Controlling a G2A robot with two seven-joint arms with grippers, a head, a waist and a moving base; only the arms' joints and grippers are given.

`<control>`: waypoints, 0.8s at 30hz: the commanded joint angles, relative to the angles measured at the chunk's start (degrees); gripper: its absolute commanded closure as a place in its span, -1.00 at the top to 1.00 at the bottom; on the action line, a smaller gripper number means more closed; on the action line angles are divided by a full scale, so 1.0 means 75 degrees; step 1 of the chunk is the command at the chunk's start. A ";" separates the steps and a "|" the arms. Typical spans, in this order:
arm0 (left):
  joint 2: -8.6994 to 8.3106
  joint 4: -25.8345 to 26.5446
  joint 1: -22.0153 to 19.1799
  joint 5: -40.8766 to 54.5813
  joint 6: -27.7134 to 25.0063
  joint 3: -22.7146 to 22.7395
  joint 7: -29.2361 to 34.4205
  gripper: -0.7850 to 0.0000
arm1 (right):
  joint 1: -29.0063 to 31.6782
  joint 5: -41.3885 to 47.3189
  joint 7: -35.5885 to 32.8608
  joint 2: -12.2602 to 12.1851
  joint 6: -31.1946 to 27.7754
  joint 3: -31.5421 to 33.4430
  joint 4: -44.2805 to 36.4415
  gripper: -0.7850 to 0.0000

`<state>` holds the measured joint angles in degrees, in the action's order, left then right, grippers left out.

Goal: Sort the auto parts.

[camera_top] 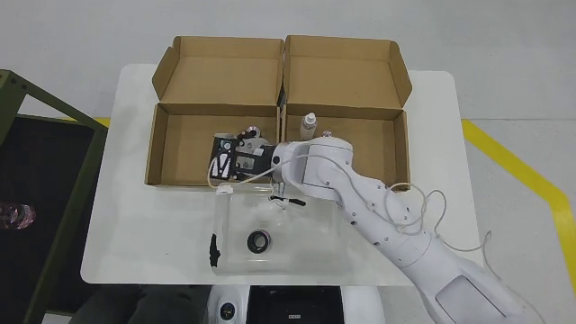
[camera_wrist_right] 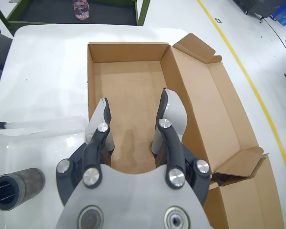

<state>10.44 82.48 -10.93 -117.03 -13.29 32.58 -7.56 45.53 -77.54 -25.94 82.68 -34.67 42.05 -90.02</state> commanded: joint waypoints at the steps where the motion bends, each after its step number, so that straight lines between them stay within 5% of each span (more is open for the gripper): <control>1: 0.0000 0.0000 0.0000 0.0000 0.0000 0.0000 0.0000 1.00 | 0.0228 -0.0077 -0.0047 -0.0061 -0.0148 0.0059 -0.0347 -0.05; 13: 0.0000 0.0000 0.0000 0.0000 0.0000 0.0000 0.0000 1.00 | 0.1632 -0.0648 -0.0329 -0.0489 -0.1030 0.0656 -0.1973 0.00; 24: 0.0000 0.0000 0.0000 0.0000 0.0000 0.0000 0.0000 1.00 | 0.2560 -0.1054 -0.0104 -0.0781 -0.1768 0.0915 -0.2358 0.07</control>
<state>10.44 82.48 -10.93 -117.03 -13.29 32.58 -7.56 64.22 -85.19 -26.83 76.98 -47.40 48.95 -107.53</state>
